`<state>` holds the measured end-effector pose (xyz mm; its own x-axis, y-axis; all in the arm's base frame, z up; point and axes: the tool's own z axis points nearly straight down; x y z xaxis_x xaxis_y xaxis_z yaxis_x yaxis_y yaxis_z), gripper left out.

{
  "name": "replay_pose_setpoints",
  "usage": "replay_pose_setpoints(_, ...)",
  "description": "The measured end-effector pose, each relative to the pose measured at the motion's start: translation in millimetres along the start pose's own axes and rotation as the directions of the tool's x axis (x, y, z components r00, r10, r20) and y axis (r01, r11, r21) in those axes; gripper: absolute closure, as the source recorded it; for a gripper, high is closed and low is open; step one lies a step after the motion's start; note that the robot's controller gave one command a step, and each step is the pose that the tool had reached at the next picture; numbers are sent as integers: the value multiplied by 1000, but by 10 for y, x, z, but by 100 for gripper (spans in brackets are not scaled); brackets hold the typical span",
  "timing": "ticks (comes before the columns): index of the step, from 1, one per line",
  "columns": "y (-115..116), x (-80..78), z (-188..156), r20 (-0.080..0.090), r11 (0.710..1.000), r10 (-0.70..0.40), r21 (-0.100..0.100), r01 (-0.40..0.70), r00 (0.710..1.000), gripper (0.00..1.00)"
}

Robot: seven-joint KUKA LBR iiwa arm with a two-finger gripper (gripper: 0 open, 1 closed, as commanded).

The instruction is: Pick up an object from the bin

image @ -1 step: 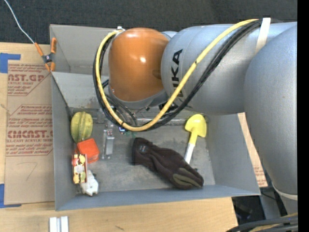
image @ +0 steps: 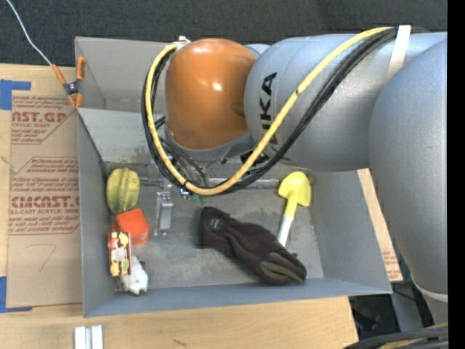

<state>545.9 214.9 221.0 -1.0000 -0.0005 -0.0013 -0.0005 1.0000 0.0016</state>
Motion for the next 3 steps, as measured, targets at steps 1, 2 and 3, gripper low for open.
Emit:
replay_pose_setpoints(1,161,278,823,-2,976,-218,0,218,976,0)
replay_pose_setpoints(2,111,256,837,-2,974,228,-1,-228,974,0)
replay_pose_setpoints(3,182,106,915,-1,996,88,0,-88,996,0)
